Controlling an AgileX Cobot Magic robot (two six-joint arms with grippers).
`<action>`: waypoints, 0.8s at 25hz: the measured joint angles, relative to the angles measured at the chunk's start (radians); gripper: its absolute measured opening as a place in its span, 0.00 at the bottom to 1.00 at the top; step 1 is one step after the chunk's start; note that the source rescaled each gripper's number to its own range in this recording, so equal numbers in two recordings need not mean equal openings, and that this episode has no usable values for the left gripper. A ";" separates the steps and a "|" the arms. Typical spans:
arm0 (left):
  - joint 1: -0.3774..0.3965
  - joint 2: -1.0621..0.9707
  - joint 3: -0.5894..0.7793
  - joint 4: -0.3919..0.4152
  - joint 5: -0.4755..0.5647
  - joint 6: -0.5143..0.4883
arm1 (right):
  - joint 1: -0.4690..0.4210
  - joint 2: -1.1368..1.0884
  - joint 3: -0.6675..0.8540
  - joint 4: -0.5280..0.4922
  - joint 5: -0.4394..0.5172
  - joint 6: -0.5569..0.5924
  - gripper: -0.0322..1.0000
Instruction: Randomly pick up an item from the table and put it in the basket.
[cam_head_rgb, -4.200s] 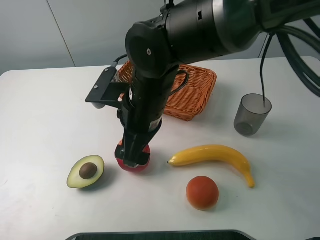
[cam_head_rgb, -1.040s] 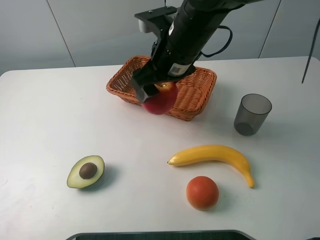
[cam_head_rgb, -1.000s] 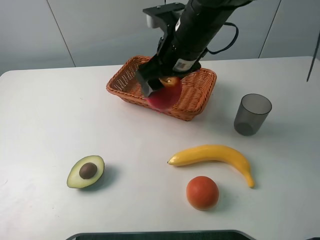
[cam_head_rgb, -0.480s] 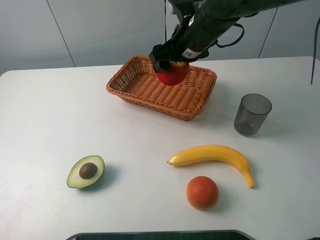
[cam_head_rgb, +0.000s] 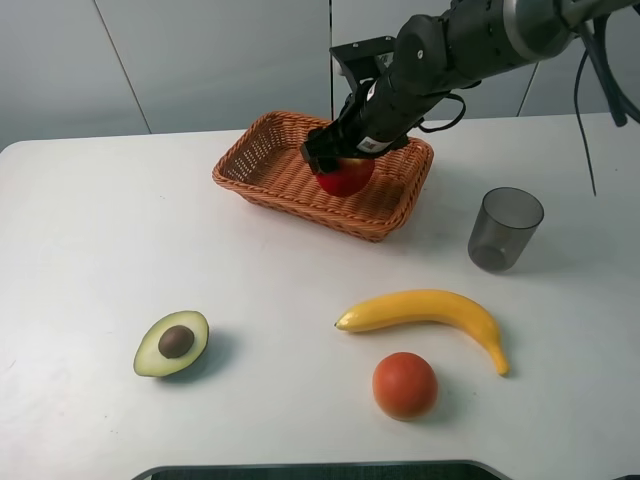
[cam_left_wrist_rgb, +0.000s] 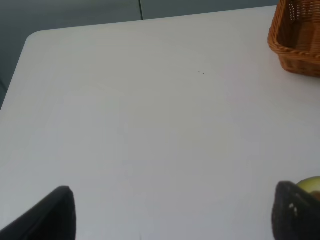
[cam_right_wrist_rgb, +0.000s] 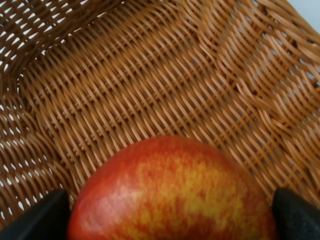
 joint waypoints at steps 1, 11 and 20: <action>0.000 0.000 0.000 0.000 0.000 0.000 | 0.000 0.000 0.000 0.000 -0.004 0.000 0.09; 0.000 0.000 0.000 0.000 0.000 0.000 | 0.000 -0.004 0.000 -0.002 0.006 0.000 0.99; 0.000 0.000 0.000 0.000 0.000 0.000 | 0.000 -0.131 0.000 -0.002 0.181 0.047 0.99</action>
